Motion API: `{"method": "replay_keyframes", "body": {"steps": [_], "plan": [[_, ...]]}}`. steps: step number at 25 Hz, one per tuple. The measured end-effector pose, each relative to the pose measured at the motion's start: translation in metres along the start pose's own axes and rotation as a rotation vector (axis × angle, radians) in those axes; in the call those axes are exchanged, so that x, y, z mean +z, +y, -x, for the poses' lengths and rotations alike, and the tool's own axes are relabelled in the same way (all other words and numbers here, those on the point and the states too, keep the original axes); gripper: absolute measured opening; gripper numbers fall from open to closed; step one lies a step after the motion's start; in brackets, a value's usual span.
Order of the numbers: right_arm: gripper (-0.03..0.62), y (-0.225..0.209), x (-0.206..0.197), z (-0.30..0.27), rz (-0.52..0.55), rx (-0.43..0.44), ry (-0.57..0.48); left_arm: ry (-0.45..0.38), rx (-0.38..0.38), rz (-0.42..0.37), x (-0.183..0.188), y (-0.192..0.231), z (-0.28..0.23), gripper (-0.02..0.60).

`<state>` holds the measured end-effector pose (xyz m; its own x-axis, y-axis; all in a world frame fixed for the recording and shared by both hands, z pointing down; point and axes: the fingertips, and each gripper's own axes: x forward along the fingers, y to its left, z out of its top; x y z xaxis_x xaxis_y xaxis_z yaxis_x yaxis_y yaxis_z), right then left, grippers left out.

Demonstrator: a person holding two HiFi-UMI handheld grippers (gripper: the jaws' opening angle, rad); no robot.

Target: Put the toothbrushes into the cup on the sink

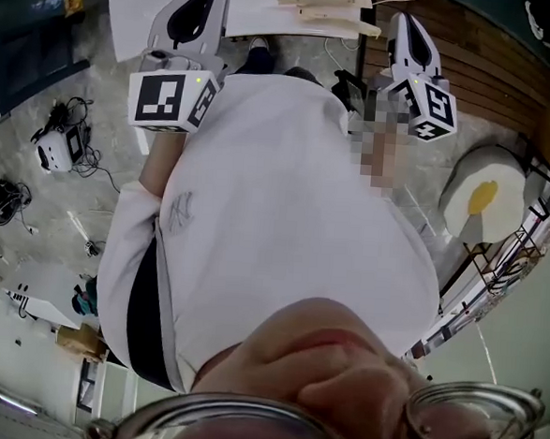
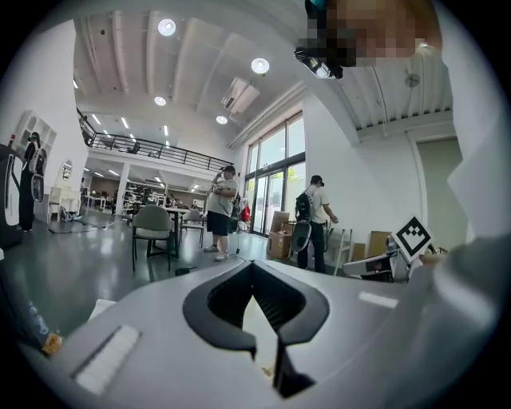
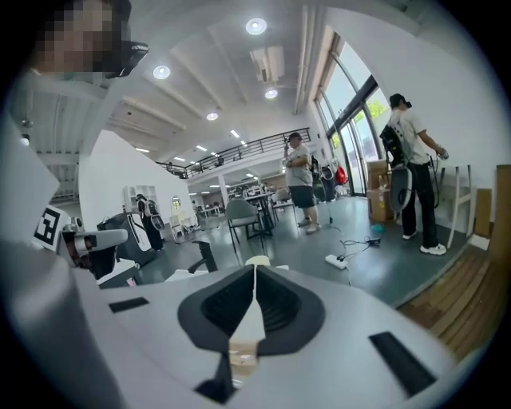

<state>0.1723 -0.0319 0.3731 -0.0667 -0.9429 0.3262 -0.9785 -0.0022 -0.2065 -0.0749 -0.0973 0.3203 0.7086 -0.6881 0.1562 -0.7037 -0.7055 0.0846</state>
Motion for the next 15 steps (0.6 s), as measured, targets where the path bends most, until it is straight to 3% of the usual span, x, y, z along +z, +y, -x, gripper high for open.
{"method": "replay_keyframes", "body": {"steps": [4, 9, 12, 15], "plan": [[0.012, -0.006, -0.003, -0.008, -0.067, -0.036, 0.006, 0.002, 0.0, 0.011, 0.002, 0.018, -0.007, 0.006], [0.012, -0.006, -0.039, -0.019, -0.183, -0.027, 0.111, 0.03, -0.021, 0.03, -0.006, 0.023, -0.016, 0.006], [0.012, -0.007, -0.066, -0.024, -0.089, -0.039, 0.225, 0.047, -0.034, 0.041, -0.01, 0.025, -0.024, 0.006], [0.014, -0.002, -0.088, -0.026, 0.109, 0.002, 0.348, 0.065, -0.044, 0.054, -0.015, 0.019, -0.031, 0.006]]}}
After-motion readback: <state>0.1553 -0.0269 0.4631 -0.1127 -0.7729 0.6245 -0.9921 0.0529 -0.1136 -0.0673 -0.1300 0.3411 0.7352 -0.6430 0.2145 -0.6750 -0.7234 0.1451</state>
